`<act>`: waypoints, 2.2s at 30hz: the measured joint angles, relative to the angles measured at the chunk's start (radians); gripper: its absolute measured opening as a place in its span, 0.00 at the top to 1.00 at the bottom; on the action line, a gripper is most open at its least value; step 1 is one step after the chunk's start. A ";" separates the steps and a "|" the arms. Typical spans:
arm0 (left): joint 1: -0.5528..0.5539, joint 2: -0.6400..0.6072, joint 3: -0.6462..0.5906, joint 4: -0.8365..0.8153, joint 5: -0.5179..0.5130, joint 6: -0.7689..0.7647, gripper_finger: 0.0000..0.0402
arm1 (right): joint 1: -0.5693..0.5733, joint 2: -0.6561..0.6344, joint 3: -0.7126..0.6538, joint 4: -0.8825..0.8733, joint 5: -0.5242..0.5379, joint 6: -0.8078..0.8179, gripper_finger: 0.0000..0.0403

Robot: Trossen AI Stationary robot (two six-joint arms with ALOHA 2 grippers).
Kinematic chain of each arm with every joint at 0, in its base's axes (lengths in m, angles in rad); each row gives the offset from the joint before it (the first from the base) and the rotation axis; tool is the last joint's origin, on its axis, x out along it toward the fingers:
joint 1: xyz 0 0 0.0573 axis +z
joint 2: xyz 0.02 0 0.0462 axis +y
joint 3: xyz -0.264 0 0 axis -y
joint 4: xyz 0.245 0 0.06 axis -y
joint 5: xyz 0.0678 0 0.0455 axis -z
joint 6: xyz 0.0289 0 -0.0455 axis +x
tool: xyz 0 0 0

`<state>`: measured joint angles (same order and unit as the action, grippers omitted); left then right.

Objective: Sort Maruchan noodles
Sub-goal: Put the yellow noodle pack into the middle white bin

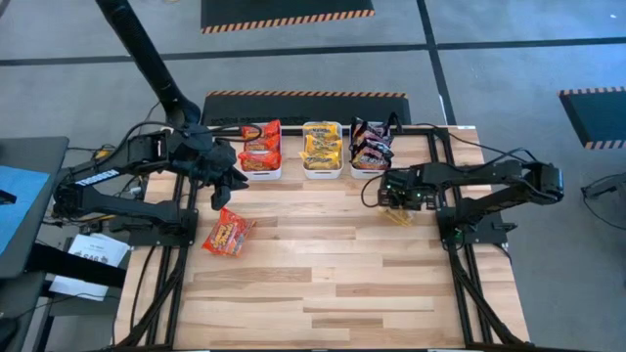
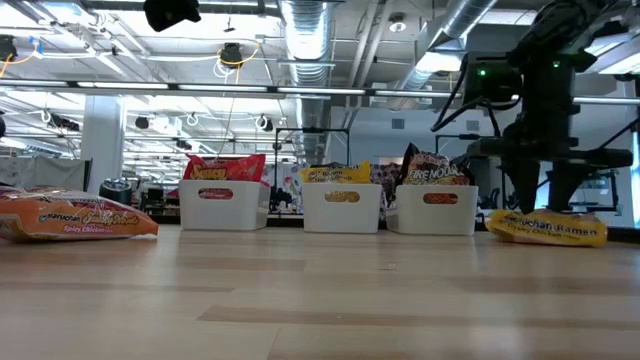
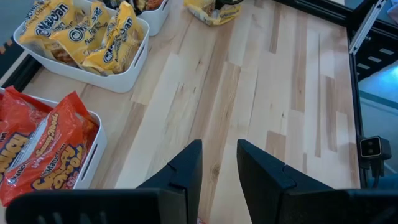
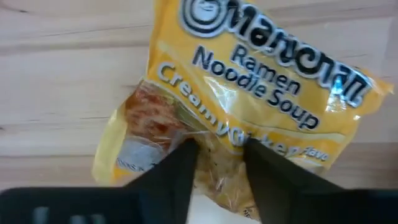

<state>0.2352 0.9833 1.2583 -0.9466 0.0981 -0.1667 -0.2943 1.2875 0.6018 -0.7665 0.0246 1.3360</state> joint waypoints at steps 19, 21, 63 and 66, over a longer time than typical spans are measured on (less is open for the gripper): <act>0.000 0.000 0.000 -0.005 0.000 0.013 0.79 | 0.208 0.014 0.179 0.097 0.005 -0.042 0.99; 0.000 0.000 0.000 -0.005 0.000 0.013 0.79 | 0.246 0.014 0.208 0.131 0.045 -0.055 0.99; 0.000 0.000 0.000 -0.005 -0.017 -0.003 0.79 | 0.104 0.731 1.037 0.013 0.659 -0.682 1.00; 0.000 0.000 0.000 -0.005 -0.018 0.002 0.79 | 0.079 0.731 1.037 0.012 0.652 -0.697 1.00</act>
<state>0.2354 0.9836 1.2583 -0.9520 0.0804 -0.1650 -0.2149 2.0190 1.6390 -0.7542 0.6768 0.6388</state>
